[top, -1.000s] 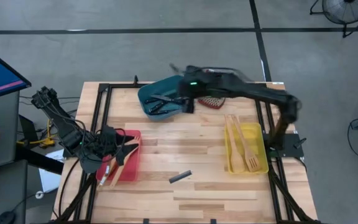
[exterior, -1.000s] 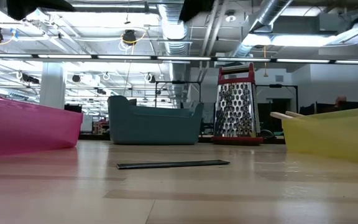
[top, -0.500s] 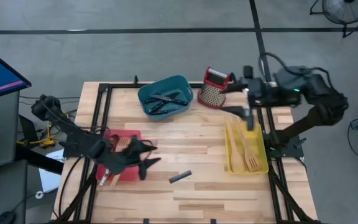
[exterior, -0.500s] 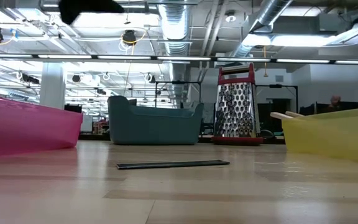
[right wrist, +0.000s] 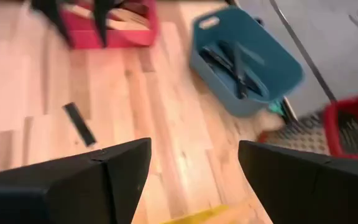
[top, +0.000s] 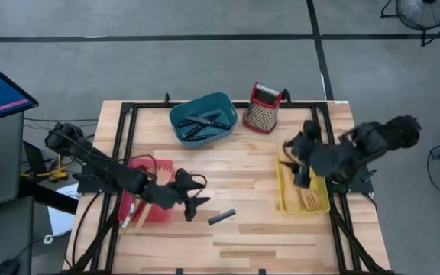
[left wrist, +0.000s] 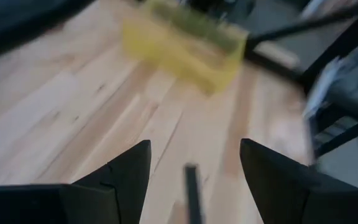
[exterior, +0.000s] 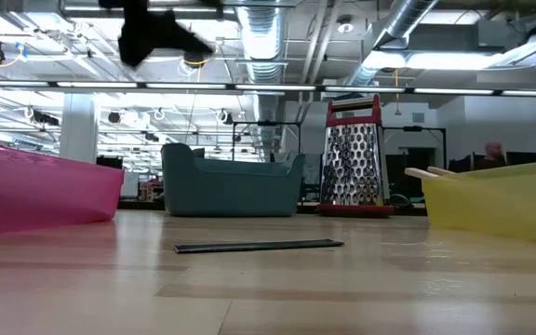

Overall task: Pick & Place Kitchen Items
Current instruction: Return to Home Position

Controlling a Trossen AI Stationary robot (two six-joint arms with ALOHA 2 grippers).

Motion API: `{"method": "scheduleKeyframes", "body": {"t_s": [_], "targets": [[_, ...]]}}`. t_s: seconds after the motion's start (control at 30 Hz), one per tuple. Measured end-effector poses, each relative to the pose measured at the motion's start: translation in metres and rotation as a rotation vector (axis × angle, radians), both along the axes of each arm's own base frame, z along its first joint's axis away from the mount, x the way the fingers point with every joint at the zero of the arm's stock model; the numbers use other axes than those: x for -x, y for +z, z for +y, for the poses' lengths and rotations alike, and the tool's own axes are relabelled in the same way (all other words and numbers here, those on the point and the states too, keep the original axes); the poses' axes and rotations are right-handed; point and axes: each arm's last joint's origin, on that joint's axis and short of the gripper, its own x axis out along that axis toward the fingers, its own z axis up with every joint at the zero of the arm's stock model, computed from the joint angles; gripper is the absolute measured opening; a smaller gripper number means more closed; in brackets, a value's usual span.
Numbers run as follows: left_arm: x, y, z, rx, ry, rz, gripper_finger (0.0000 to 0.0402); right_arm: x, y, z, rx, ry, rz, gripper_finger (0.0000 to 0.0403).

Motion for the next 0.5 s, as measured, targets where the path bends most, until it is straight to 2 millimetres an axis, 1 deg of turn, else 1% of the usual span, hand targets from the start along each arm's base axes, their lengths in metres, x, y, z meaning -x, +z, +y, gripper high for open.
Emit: {"method": "scheduleKeyframes", "body": {"t_s": [0.07, 0.13, 0.2, 0.27, 0.37, 0.43, 0.5], "targets": [[0.01, 0.021, 0.005, 0.015, -0.013, -0.069, 0.0227, 0.0, -0.005, 0.007, 0.021, 0.051, -0.021, 0.0254], [0.025, 0.045, 0.011, 0.019, -0.034, -0.15, 0.0225, 0.003, -0.004, 0.013, 0.042, 0.097, -0.059, 0.0254], [0.042, 0.069, 0.021, 0.012, -0.04, -0.238, 0.0216, 0.009, 0.003, 0.015, 0.066, 0.131, -0.113, 0.0249], [0.062, 0.092, 0.032, -0.008, -0.049, -0.322, 0.0197, 0.02, 0.012, 0.011, 0.093, 0.146, -0.173, 0.0236], [0.096, 0.121, 0.051, -0.06, -0.044, -0.45, 0.0152, 0.046, 0.028, -0.003, 0.076, 0.141, -0.282, 0.0192], [0.119, 0.135, 0.063, -0.101, -0.031, -0.521, 0.0112, 0.066, 0.037, -0.016, 0.04, 0.138, -0.35, 0.0147], [0.14, 0.145, 0.075, -0.144, -0.03, -0.582, 0.0068, 0.081, 0.042, -0.025, 0.021, 0.132, -0.397, 0.0092]]}}
